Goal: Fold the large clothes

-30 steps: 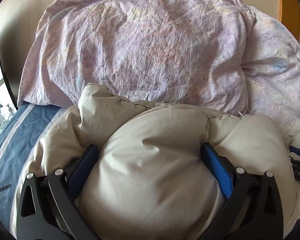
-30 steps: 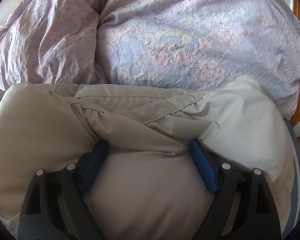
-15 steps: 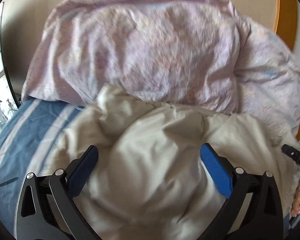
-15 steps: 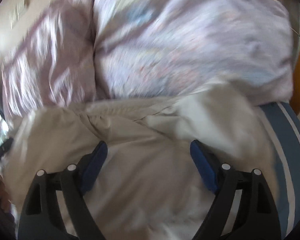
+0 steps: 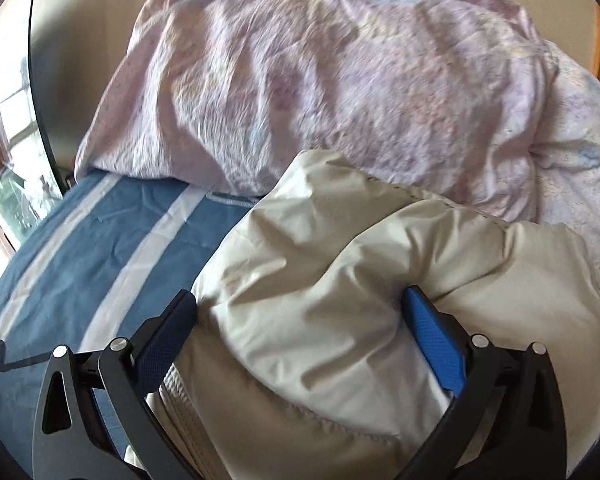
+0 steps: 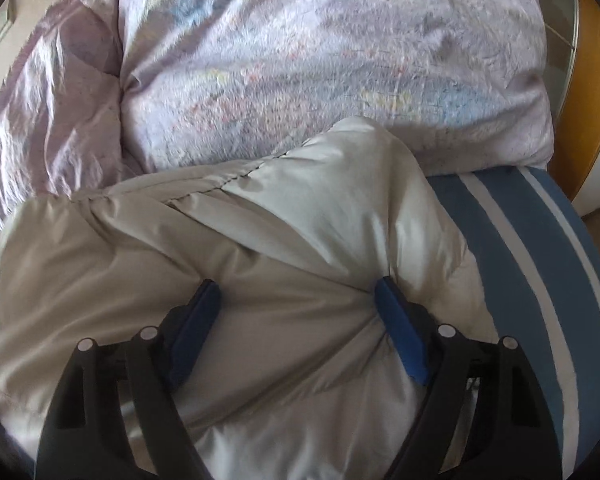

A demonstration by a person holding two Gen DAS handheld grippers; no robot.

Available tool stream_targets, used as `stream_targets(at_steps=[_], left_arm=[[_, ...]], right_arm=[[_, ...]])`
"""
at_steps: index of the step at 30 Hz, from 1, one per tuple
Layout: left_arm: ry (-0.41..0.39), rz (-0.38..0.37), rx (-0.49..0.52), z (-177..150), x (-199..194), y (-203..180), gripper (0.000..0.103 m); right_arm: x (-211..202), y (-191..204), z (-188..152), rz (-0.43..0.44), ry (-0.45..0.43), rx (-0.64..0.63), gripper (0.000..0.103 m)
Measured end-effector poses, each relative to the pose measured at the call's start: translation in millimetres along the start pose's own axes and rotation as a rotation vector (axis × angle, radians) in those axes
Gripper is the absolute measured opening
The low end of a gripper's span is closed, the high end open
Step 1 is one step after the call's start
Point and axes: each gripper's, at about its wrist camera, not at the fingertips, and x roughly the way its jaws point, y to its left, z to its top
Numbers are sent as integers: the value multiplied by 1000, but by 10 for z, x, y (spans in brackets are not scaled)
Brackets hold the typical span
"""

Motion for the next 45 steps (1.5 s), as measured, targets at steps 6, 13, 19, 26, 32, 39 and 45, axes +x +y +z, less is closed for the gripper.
stream_targets(at_steps=[6, 13, 19, 26, 32, 39, 45], left_arm=[[-3, 8, -16, -49, 87, 34, 102], [-51, 34, 12, -66, -273, 51, 102], [-17, 52, -5, -55, -125, 101, 102], [53, -28, -107, -51, 102, 254, 102], [49, -43, -122, -87, 176, 265, 102], [38, -128, -156, -245, -405, 494, 102], [101, -234, -323, -576, -823, 859, 102]], right_arm=[[94, -16, -32, -5, -13, 0, 85], [-443, -125, -148, -2, -115, 36, 81], [-442, -244, -216, -32, -64, 51, 81], [-119, -255, -214, -40, 6, 49, 89], [-13, -262, -180, -31, 10, 43, 92], [-748, -676, -432, 159, -30, 281, 91], [-962, -1069, -963, 323, 92, 569, 92]])
